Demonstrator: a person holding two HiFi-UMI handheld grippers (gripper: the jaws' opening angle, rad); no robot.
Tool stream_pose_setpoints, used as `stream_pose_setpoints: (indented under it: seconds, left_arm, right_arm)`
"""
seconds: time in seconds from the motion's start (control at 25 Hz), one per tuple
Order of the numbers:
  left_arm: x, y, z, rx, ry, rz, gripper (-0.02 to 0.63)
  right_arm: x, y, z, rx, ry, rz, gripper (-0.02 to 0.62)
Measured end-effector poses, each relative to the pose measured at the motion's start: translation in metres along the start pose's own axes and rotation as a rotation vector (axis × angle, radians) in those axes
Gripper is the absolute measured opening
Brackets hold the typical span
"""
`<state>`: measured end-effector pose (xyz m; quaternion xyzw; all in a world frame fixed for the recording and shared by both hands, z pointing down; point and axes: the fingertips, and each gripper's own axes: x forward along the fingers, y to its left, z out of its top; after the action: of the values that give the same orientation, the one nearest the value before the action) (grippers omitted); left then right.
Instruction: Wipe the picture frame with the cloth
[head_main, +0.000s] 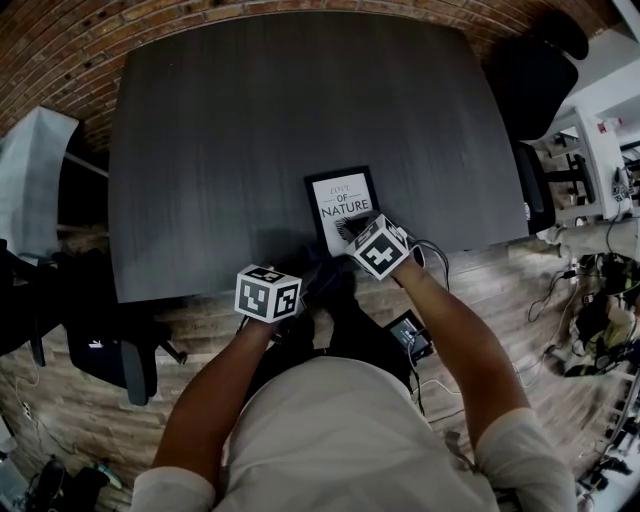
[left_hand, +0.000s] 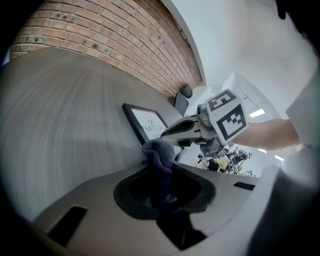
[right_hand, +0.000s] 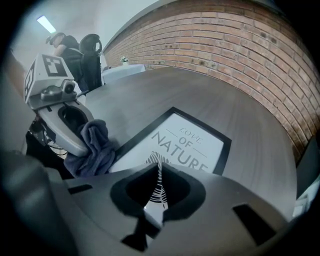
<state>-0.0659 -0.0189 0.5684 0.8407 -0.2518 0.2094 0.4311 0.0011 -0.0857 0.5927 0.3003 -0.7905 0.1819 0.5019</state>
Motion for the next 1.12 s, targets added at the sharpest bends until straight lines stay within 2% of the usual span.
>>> stream_pose_setpoints:
  seconds: [0.24, 0.44, 0.52, 0.6, 0.96, 1.12]
  left_arm:
    - [-0.007, -0.017, -0.021, 0.044, 0.073, -0.087, 0.078]
    - [-0.023, -0.038, -0.035, 0.094, 0.092, -0.175, 0.078]
    - [-0.033, -0.042, -0.033, 0.095, 0.057, -0.19, 0.078]
    - [-0.044, -0.044, -0.027, 0.089, 0.005, -0.195, 0.078]
    - [-0.119, -0.055, 0.004, 0.009, -0.27, -0.185, 0.078]
    - [-0.157, -0.072, 0.011, 0.011, -0.38, -0.156, 0.078]
  right_arm:
    - [-0.004, -0.002, 0.0, 0.072, -0.014, -0.003, 0.034]
    - [-0.022, 0.001, 0.007, 0.155, -0.102, -0.016, 0.047]
    - [-0.032, 0.003, 0.009, 0.19, -0.139, -0.017, 0.101]
    - [-0.043, 0.006, 0.01, 0.215, -0.172, -0.021, 0.124]
    - [-0.123, 0.018, 0.004, 0.249, -0.353, -0.089, 0.129]
    - [-0.169, 0.029, 0.003, 0.228, -0.465, -0.116, 0.113]
